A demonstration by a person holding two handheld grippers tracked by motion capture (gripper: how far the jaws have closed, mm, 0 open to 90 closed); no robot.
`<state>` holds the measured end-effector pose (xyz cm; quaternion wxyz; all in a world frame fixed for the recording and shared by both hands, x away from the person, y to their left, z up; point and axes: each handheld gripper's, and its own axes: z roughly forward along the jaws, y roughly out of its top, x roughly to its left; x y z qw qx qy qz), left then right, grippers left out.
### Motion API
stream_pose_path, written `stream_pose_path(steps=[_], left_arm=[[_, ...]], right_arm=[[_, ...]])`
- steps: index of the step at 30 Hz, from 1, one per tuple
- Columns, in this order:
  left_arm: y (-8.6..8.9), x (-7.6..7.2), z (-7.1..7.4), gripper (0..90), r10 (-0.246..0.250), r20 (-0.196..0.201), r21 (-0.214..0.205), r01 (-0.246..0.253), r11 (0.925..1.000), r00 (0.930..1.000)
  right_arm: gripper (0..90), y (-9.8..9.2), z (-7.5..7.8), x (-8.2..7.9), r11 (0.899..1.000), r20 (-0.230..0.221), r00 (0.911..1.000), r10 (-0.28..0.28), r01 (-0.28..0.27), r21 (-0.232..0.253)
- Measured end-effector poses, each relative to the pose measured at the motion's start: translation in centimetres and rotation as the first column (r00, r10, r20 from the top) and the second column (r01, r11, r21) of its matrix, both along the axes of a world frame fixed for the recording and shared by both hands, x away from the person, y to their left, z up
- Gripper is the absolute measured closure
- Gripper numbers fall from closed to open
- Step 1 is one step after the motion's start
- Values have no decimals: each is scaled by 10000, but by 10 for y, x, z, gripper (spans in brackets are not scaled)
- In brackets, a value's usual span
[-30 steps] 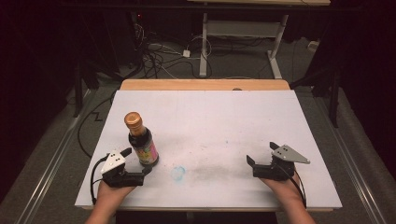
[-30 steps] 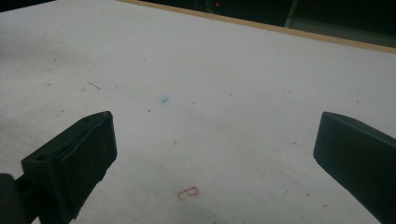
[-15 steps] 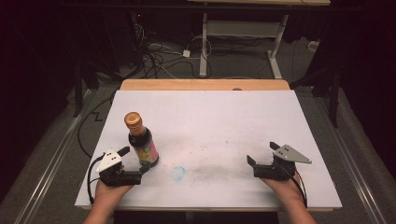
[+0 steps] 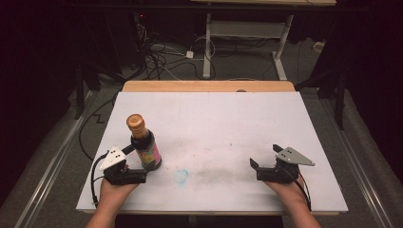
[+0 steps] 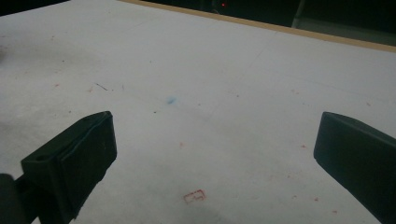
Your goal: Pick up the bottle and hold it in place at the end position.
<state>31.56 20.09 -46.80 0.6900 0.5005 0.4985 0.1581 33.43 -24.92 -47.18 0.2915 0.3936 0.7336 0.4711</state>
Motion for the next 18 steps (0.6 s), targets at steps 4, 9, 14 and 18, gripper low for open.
stream_pose_path(steps=[4, 9, 14, 18], left_arm=[[-2, 8, 1, 0, 74, -30, -3, -74, 10000, 10000], [-1, 12, 4, 15, 119, 110, 5, -119, 9999, 9999], [-2, 13, 8, 83, 16, 259, -126, -12, 9999, 9997], [-3, 13, 13, 153, -20, 445, -177, 28, 9998, 9990]], right_arm=[[3, 2, -1, 1, 10000, -60, 10000, 9, -9, -36], [2, 2, -1, 2, 10000, -60, 10000, 59, -60, -66], [2, 2, -2, 2, 10000, -100, 9999, 31, -32, -41], [3, 1, -2, 2, 10000, -91, 10000, -2, 2, -21]])
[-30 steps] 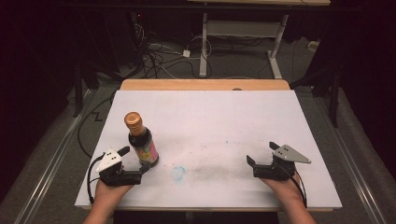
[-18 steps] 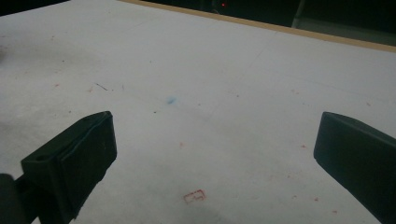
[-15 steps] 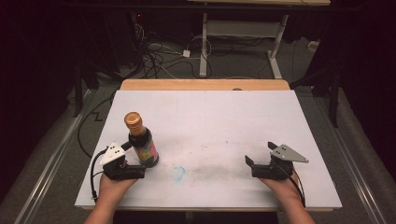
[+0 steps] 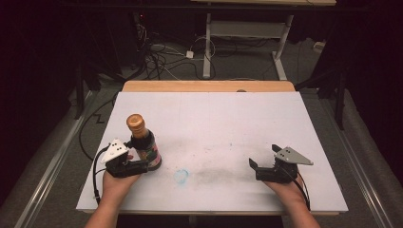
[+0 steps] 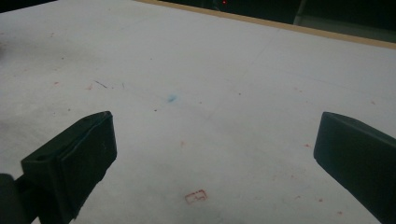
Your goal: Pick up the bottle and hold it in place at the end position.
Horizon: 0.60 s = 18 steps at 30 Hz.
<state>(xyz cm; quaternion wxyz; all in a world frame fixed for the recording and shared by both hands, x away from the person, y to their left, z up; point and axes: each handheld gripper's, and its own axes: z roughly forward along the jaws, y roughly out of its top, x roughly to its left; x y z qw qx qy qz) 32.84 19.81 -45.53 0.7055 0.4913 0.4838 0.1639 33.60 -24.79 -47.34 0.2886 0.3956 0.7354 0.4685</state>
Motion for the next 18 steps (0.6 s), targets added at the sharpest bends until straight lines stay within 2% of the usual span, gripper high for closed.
stream_pose_path(steps=[1, 3, 5, 6, 11, 13, 15, 18], left_arm=[[-1, 0, 1, 211, -67, 24, 23, 67, 10000, 10000], [-3, 0, 1, 259, -99, 1, 119, 99, 9999, 10000], [-4, 0, 1, 272, -80, 8, 201, 80, 9998, 10000], [-4, -1, 3, 276, -46, -71, 424, 49, 9991, 10000], [-6, 0, 6, 289, 133, -150, 562, -125, 9983, 9998], [-7, 2, 8, 290, 92, -239, 494, -80, 9987, 9997], [-9, 3, 11, 292, -11, -296, 198, 17, 9998, 9996], [-14, 4, 16, 291, -79, -152, 215, 82, 9997, 9999]], right_arm=[[2, -1, 0, 0, 10000, -11, 10000, 22, -22, 21], [3, -1, 0, 0, 10000, -35, 10000, 16, -15, 23], [2, -1, 0, 0, 10000, -52, 10000, 15, -15, 26], [2, -1, 0, 0, 10000, -118, 9999, -30, 30, 64], [3, -1, 0, 0, 10000, -40, 10000, -11, 11, 25], [2, -1, 0, 0, 10000, -48, 10000, -21, 21, 7], [2, -1, 0, 0, 10000, -79, 10000, -12, 12, 32], [3, -2, 0, 1, 10000, 9, 10000, 44, -44, 20]])
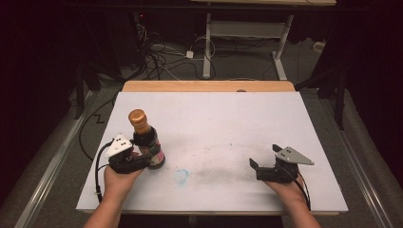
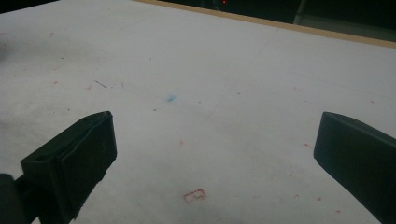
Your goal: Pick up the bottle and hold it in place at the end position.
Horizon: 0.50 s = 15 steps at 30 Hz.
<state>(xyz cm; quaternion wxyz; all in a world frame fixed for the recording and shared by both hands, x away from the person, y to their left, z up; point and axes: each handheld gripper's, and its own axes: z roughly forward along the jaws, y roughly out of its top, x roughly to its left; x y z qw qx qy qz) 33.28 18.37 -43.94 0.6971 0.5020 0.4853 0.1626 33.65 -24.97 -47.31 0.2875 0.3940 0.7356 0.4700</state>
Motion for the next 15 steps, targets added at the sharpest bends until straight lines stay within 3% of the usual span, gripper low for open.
stream_pose_path(steps=[15], left_arm=[[-39, 25, 9, 290, -575, 69, 56, 575, 9983, 9983]], right_arm=[[2, -3, 1, 0, 10000, 12, 10000, -31, 31, 75]])
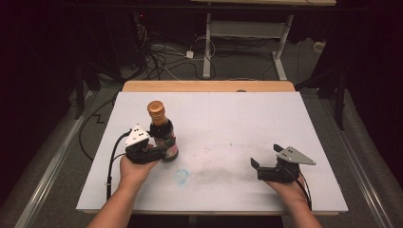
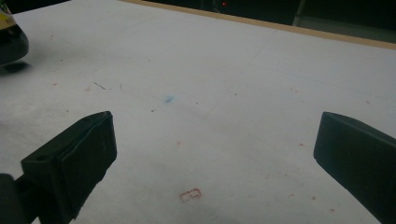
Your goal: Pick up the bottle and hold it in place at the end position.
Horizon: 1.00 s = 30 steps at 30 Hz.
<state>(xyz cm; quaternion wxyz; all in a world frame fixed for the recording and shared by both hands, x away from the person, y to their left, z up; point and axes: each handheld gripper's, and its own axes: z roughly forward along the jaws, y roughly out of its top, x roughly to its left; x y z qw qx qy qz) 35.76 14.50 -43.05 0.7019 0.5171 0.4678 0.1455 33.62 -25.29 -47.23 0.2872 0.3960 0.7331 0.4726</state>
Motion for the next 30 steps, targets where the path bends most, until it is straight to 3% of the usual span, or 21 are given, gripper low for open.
stream_pose_path(steps=[30], left_arm=[[-90, 59, 1, 289, -806, -59, -210, 804, 9965, 9967]], right_arm=[[3, -5, 2, 0, 10000, 82, 10000, -15, 14, 89]])
